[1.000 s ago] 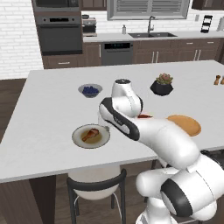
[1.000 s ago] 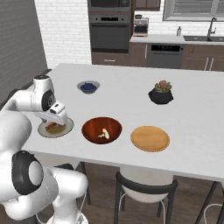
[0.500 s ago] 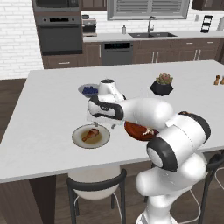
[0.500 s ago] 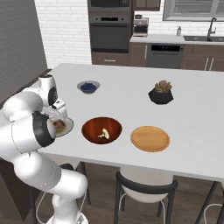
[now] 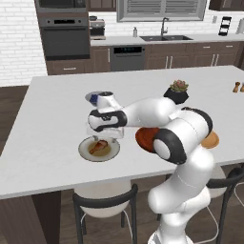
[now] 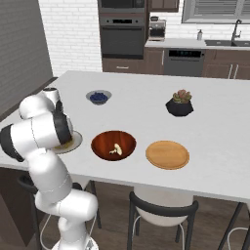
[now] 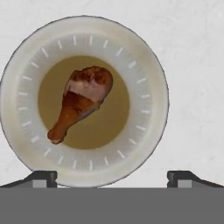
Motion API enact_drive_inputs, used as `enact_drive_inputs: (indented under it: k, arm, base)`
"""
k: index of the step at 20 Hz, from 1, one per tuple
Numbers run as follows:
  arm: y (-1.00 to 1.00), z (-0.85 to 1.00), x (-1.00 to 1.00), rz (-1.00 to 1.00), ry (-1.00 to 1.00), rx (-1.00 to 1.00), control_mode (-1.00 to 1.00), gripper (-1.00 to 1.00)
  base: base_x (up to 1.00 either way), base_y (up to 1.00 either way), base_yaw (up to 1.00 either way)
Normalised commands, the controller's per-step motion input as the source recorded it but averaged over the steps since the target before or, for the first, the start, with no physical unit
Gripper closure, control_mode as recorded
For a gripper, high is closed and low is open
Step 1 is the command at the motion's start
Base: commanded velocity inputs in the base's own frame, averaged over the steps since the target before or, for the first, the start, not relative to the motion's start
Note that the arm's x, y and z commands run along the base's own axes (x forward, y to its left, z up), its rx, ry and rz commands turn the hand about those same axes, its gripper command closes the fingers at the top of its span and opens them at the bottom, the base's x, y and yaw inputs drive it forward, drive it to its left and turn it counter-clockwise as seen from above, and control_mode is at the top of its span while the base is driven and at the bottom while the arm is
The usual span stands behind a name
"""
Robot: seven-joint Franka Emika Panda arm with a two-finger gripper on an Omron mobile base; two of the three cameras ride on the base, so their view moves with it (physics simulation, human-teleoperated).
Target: Pick the chicken drumstick and mushroom from their plates and place them in the bowl. Then put the bowl in the fridge.
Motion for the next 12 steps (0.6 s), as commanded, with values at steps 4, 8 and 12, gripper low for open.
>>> enact_drive_inputs:
  k: [4, 8, 12]
  arm:
    - [0.02, -0.33, 0.18, -0.08, 0.00, 0.00, -1.00, -1.00]
    - [0.00, -0.37, 0.29, -0.11, 0.00, 0.00, -1.00, -1.00]
    - [0.00, -0.27, 0.21, -0.15, 0.00, 0.00, -1.00, -1.00]
  base:
    - [0.00, 0.00, 0.00]
    - [0.00, 0.00, 0.00]
    - [0.00, 0.00, 0.00]
